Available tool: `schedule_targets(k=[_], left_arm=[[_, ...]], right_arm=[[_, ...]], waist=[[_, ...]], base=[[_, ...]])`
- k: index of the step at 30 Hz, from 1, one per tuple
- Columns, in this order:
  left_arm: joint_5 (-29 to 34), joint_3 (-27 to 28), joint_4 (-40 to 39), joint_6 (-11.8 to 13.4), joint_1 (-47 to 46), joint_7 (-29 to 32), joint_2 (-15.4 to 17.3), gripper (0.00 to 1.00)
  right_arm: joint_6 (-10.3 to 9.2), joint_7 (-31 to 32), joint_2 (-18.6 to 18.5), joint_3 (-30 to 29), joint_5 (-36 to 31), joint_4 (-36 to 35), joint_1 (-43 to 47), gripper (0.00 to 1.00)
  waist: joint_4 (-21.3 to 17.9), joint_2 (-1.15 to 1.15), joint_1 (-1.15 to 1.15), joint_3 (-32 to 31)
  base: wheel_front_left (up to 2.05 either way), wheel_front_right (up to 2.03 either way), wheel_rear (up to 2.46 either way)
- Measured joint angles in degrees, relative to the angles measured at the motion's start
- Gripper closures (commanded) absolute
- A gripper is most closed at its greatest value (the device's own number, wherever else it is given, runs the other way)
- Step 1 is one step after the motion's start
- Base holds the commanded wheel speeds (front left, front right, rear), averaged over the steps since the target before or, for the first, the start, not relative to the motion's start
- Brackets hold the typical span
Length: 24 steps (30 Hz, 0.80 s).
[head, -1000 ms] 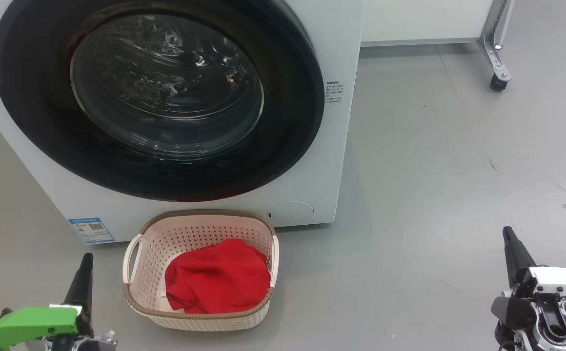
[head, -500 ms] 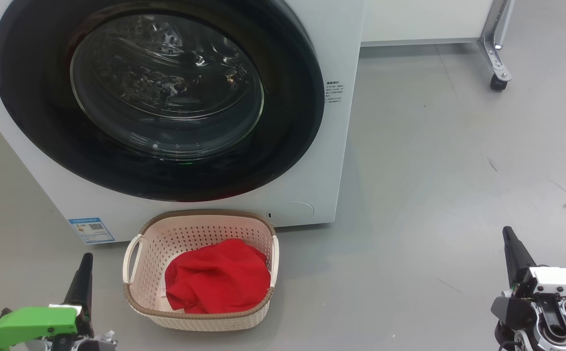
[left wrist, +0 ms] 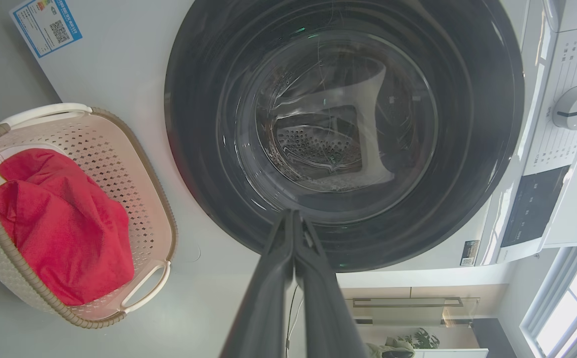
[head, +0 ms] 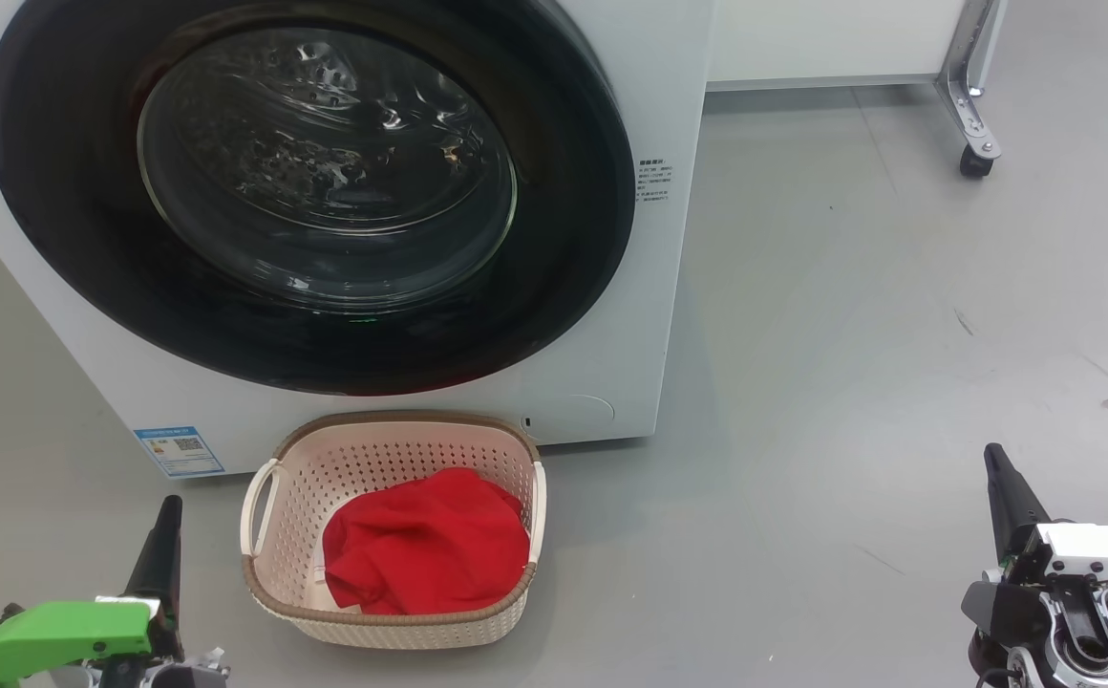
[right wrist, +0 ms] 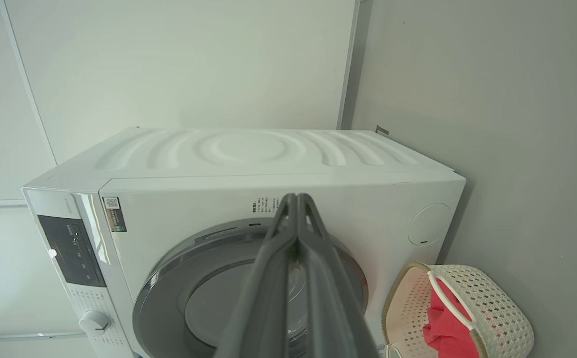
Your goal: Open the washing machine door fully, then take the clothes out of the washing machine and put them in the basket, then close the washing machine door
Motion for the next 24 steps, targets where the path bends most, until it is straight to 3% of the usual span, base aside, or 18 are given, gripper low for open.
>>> schedule_targets(k=[24], left_arm=[[0.0,0.1,-0.1,0.0,0.0,0.1,-0.2,1.0]], right_arm=[[0.0,0.0,0.1,-0.2,0.0,-0.1,0.0,1.0]], waist=[[0.0,0.0,0.0,0.0]], base=[[0.0,0.0,0.0]])
